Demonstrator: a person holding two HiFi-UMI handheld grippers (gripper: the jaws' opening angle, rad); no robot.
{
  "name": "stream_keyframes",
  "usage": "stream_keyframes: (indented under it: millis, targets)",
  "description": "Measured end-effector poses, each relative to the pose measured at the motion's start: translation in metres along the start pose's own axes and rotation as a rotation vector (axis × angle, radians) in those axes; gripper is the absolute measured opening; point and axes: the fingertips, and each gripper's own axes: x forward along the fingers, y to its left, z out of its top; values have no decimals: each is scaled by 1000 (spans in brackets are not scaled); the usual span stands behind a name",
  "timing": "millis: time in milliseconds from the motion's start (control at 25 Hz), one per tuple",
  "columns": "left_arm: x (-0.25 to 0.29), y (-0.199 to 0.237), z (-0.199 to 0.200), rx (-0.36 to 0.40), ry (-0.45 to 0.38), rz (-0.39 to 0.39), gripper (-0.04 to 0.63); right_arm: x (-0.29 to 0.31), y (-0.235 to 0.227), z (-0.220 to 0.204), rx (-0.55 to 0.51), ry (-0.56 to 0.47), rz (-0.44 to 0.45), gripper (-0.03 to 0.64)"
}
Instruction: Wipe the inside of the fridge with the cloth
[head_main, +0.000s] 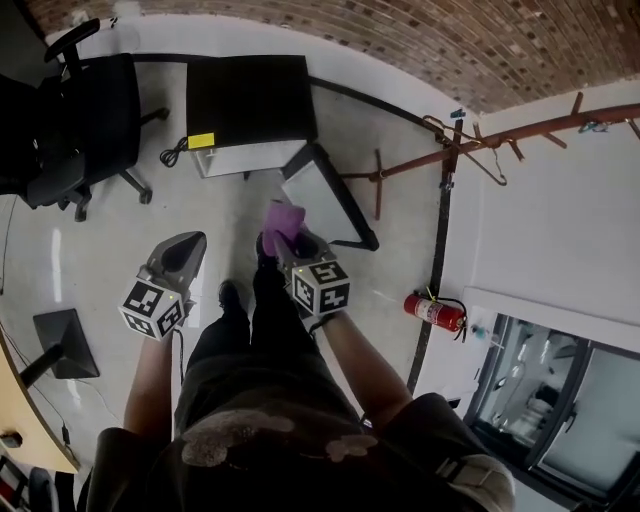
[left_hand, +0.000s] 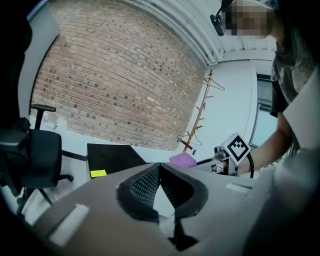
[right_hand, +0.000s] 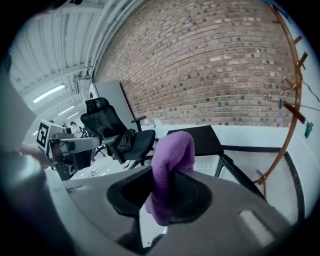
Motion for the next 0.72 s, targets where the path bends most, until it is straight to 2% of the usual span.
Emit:
stream_keyframes:
  millis: [240, 360, 520, 720]
  targets:
    - [46, 50, -26, -37, -6, 68, 17, 84, -33, -14, -53, 69, 67, 77]
    - [71, 81, -37, -46, -36, 103, 17, 131, -53, -20, -89, 81, 104, 77]
    - [106, 124, -62, -41, -67, 135, 17, 191, -75, -42, -124, 95, 145, 77]
    - [150, 168, -109, -7, -69, 135, 17, 265, -99, -76, -143, 77, 181, 77]
